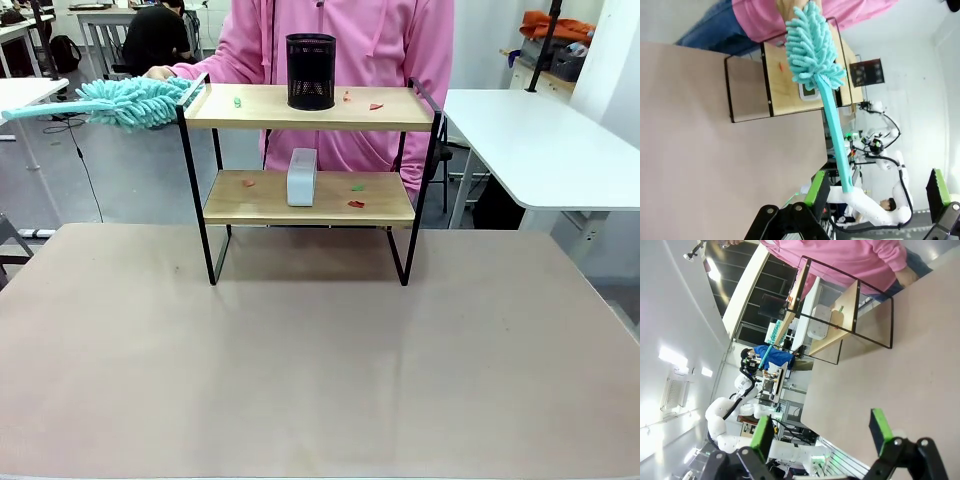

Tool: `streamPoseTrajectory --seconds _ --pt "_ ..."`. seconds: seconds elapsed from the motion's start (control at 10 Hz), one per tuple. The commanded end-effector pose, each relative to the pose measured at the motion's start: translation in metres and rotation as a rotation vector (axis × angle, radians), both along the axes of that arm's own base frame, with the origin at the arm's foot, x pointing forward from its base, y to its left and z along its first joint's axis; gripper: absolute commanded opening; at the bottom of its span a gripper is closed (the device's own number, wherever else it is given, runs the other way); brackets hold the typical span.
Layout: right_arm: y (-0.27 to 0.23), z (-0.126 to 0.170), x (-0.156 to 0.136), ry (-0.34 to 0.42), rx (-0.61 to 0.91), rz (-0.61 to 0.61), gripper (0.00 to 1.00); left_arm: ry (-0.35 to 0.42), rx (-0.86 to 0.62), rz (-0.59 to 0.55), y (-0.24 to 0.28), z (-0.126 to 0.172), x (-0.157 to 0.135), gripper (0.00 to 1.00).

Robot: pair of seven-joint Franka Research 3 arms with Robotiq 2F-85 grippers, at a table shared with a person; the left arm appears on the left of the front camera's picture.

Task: Clean the shelf.
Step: Pick up the Duster from the human.

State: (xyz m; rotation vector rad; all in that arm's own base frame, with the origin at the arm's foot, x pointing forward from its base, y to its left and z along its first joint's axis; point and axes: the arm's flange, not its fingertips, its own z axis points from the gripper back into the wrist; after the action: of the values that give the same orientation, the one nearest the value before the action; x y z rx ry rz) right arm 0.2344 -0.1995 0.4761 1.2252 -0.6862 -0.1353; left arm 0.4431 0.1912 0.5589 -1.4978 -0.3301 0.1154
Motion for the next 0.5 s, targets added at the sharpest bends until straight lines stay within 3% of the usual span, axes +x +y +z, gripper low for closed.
streamPoseTrajectory --seconds 0.0,0.4 --pt "-0.002 0.002 0.003 -0.033 -0.003 0.004 1.0 0.057 0.033 -0.043 -0.011 -0.001 0.013 1.0" --pt "-0.002 0.002 0.003 -0.033 -0.003 0.004 1.0 0.17 0.074 -0.163 -0.057 -0.016 0.037 1.0"
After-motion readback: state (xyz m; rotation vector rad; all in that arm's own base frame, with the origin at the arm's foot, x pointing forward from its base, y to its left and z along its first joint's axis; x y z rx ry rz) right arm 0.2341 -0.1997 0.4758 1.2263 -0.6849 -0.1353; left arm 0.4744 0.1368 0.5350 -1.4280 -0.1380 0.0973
